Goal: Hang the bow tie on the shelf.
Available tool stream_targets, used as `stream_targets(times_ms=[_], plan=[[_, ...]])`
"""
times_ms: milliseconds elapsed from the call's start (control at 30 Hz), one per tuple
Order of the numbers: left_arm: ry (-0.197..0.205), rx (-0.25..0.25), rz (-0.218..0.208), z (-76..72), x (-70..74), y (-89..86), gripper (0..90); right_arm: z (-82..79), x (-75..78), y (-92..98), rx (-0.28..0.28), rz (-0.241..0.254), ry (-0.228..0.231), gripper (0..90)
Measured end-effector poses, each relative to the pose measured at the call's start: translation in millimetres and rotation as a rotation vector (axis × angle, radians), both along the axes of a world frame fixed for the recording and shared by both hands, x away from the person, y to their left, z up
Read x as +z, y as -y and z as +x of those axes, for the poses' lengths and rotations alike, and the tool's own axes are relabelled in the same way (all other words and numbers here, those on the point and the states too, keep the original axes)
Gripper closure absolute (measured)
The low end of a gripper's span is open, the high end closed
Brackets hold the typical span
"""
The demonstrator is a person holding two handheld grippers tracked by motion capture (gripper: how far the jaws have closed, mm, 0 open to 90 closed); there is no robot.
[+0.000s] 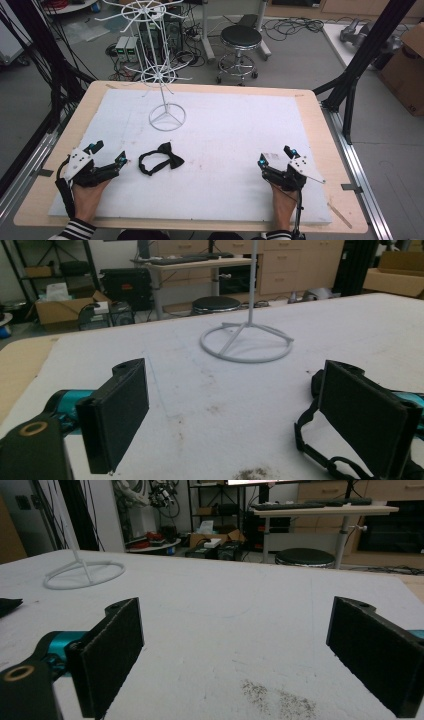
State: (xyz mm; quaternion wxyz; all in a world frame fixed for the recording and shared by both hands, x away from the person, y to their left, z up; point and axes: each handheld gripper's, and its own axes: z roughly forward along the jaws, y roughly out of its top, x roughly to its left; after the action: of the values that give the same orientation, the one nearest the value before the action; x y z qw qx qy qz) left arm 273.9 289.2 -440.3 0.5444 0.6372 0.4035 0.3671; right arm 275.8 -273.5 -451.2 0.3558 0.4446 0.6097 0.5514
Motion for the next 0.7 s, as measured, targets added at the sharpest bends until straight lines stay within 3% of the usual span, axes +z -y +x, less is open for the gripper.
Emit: stream_targets(times_ms=[300, 433, 533, 633, 700], plan=[[-0.023, -0.092, 0.038, 0.6, 23.8, 8.8, 13.2, 0.0, 0.0, 0.1, 0.000, 0.000, 0.000, 7.1], [-0.056, -0.144, 0.067, 2.3, 35.4, 12.5, 13.3, -0.1, 0.0, 0.1, 0.000, -0.001, 0.000, 7.2], [-0.095, -0.218, 0.088, 5.6, 44.5, 17.6, 13.7, -0.1, 0.0, 0.2, 0.001, -0.001, -0.001, 7.2], [-0.116, -0.248, 0.102, 7.5, 47.9, 21.2, 13.7, -0.1, 0.0, 0.2, 0.002, -0.002, -0.001, 7.2], [-0.150, -0.293, 0.121, 10.7, 52.8, 27.5, 13.6, 0.0, -0.1, 0.1, 0.000, 0.000, 0.000, 7.2]])
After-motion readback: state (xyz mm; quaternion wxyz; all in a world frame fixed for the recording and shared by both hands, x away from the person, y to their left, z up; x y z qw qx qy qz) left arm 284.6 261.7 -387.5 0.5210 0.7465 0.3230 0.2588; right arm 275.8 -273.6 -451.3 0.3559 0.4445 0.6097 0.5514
